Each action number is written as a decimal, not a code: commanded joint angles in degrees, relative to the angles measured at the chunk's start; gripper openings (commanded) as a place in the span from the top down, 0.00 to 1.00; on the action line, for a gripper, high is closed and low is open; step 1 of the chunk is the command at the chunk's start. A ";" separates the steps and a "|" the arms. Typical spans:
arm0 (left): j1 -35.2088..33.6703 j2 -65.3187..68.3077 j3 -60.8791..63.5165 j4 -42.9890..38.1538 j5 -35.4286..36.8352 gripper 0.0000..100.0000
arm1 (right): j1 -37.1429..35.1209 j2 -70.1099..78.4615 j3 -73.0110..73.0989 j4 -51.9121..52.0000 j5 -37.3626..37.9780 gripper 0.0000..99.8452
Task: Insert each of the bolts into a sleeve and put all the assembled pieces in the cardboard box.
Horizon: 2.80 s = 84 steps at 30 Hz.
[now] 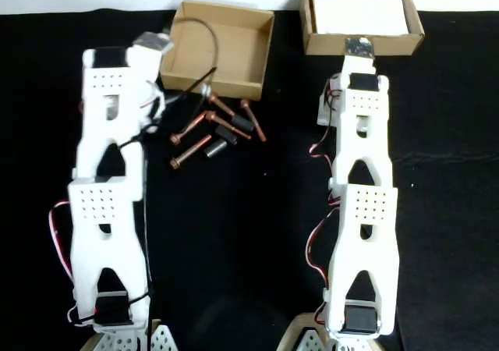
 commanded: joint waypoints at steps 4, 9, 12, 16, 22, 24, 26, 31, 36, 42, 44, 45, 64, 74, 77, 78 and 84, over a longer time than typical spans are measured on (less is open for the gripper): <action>6.02 -4.18 -1.10 0.09 56.26 0.83 | -2.15 0.13 -1.36 -0.92 0.53 0.94; 10.68 -4.00 -0.75 -4.22 63.74 0.82 | -2.15 0.13 -1.36 -0.92 0.53 0.94; 11.12 -4.00 -1.10 -4.92 66.73 0.82 | -2.15 0.13 -1.36 -0.92 0.53 0.94; 10.95 -4.00 -0.75 -5.36 70.86 0.83 | -2.15 0.13 -1.27 -1.45 0.53 0.94; 10.86 -3.91 -0.75 -5.63 77.01 0.83 | -2.24 0.13 -1.27 -1.71 0.53 0.94; 10.86 -2.51 -0.92 -5.71 78.42 0.83 | -2.24 0.13 -1.27 -1.71 0.53 0.94; 10.95 0.04 -1.10 -5.71 79.47 0.83 | -2.24 0.13 -1.36 -1.71 0.53 0.94; 7.69 9.36 -1.19 -10.99 80.44 0.87 | -2.24 0.13 -1.36 -1.71 0.53 0.94; 4.79 11.74 -1.27 -12.66 80.53 0.88 | -2.24 0.13 -1.36 -1.71 0.53 0.94; 3.82 11.56 -8.57 -8.53 80.44 0.88 | -2.24 0.13 -1.36 -1.71 0.53 0.94; 3.56 11.65 -13.49 -5.01 80.44 0.88 | -2.24 0.13 -1.36 -1.71 0.53 0.94; 3.21 11.65 -15.78 -3.16 80.44 0.88 | -2.24 0.13 -1.36 -1.71 0.53 0.94; 4.53 12.18 -23.52 -6.51 83.78 0.88 | -2.24 0.13 -1.19 -1.71 1.76 0.94; 2.86 20.09 -21.85 -9.41 84.22 0.88 | -2.77 0.13 -1.10 -1.71 2.02 0.94; 0.66 21.58 -21.76 -10.81 84.75 0.88 | -2.77 0.13 -1.10 -1.71 2.02 0.94; 0.13 21.58 -21.85 -10.46 84.66 0.88 | -2.77 0.13 -1.10 -1.71 2.02 0.94; 0.40 17.54 -27.47 -3.69 84.57 0.88 | -2.77 0.13 -1.10 -1.71 2.02 0.94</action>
